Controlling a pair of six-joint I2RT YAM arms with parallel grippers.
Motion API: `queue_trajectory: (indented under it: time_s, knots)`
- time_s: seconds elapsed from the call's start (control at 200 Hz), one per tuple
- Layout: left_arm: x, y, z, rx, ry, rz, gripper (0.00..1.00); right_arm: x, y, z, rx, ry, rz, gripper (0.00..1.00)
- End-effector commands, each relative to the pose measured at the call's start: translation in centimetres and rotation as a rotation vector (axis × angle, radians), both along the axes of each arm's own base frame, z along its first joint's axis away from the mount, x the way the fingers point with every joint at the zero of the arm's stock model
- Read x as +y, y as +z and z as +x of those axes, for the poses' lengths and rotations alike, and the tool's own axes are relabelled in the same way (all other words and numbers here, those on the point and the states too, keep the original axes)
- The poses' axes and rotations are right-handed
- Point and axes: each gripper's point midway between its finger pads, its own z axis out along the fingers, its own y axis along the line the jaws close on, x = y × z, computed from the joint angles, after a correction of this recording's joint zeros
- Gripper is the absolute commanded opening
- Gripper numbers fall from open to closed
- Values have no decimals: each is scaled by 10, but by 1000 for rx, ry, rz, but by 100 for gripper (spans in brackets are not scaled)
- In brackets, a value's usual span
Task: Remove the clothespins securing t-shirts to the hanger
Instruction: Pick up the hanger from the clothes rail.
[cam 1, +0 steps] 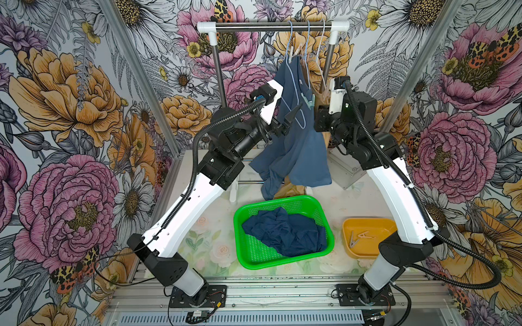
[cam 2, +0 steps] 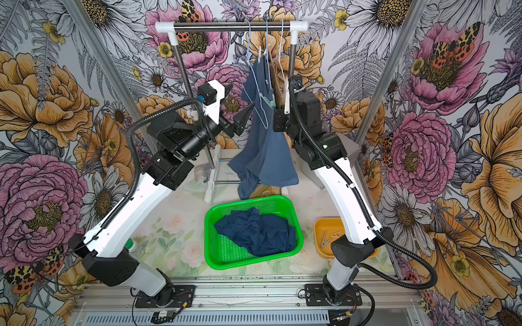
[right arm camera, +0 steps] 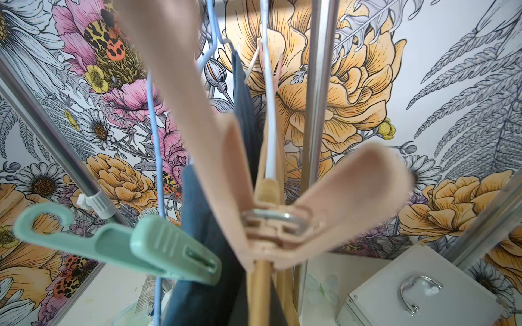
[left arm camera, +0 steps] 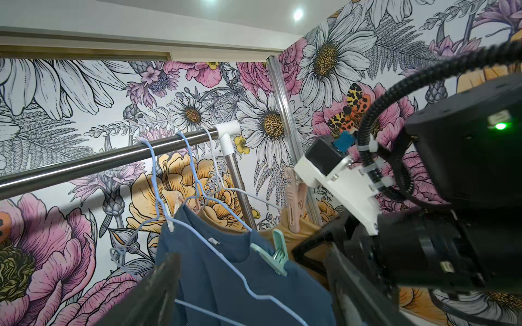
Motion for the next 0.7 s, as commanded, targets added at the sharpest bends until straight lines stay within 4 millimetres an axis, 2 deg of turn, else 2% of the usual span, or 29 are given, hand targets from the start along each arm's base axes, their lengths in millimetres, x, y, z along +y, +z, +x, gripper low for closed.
queue_trajectory:
  time_s: [0.0, 0.16, 0.17, 0.195, 0.37, 0.51, 0.695]
  knots:
    - [-7, -1, 15, 32, -13, 29, 82, -15, 37, -9, -104, -28, 20, 0]
    - [-12, 23, 30, 12, -17, -19, 82, -20, 44, -13, -121, -31, 11, 0]
    - [-19, 13, 39, 31, -18, -9, 82, -20, 44, -13, -122, -31, 11, 0]
    - [-22, 11, 46, 38, -16, -12, 81, -21, 46, -14, -126, -30, 10, 0]
    - [-12, 22, 73, 96, -23, -117, 81, -21, 55, -18, -153, -13, -3, 0]
    - [-9, 24, 76, 106, -61, -145, 82, -27, 66, -24, -184, -22, -14, 0]
    - [-14, 36, 69, 71, -129, -215, 81, -33, 80, -34, -220, -24, -9, 0]
